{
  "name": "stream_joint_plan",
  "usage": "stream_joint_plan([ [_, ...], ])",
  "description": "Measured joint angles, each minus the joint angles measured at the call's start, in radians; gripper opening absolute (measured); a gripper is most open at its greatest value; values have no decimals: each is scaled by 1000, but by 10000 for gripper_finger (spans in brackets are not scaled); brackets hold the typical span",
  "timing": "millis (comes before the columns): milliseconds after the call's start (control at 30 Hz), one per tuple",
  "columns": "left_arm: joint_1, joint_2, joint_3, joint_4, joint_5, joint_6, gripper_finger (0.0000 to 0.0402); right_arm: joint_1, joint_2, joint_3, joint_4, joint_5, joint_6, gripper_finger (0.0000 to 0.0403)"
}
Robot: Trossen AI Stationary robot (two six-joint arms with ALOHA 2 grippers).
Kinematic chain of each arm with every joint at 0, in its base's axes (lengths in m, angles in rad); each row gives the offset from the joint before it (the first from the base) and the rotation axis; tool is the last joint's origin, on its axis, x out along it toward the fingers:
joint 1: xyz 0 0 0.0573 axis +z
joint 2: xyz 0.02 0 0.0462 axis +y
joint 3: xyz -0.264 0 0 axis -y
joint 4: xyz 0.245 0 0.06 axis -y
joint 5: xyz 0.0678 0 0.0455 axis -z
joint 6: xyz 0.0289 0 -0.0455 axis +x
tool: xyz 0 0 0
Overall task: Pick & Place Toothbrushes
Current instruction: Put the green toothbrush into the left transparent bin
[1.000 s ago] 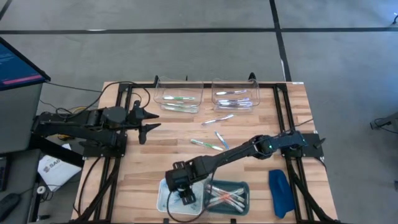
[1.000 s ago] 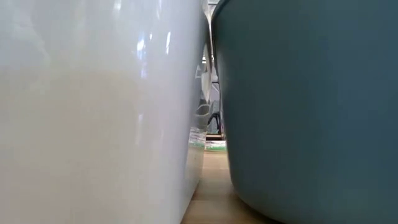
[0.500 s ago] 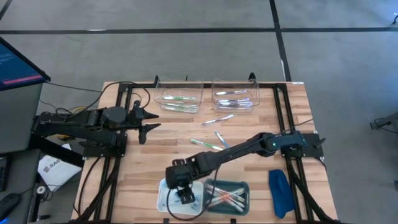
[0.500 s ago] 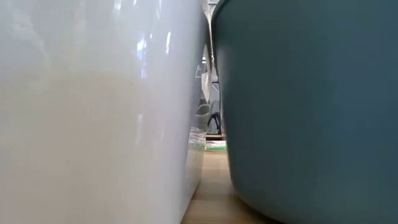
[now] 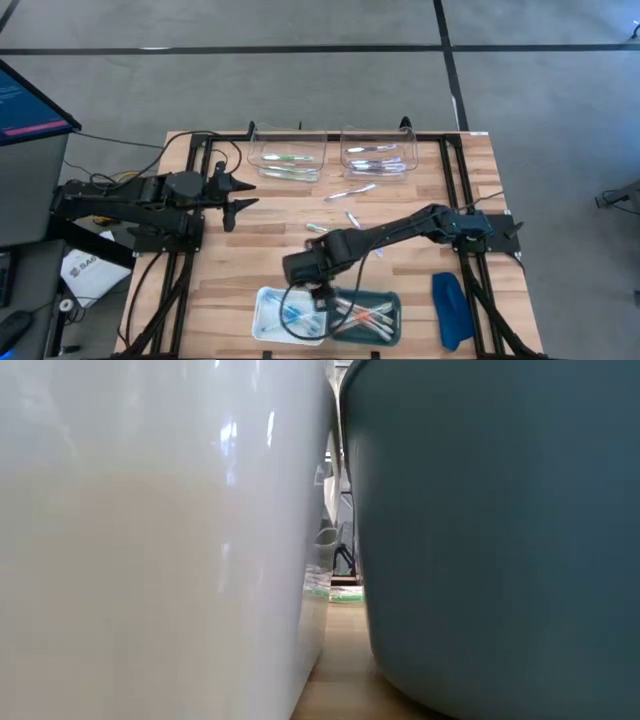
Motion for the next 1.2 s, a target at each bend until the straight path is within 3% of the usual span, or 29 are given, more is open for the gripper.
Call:
stream_joint_plan([
  [100,0,1,0,1,0,0,168,14,-21,-6,-104,94,26,244],
  [333,0,1,0,1,0,0,168,78,-34,-10,-347,499,243,244],
  [433,0,1,0,1,0,0,168,102,-34,-22,-338,606,272,244],
  [1000,0,48,0,25,0,0,168,143,-33,-23,-341,649,266,244],
  [1200,0,87,0,27,0,0,168,106,-44,-24,-341,673,456,244],
])
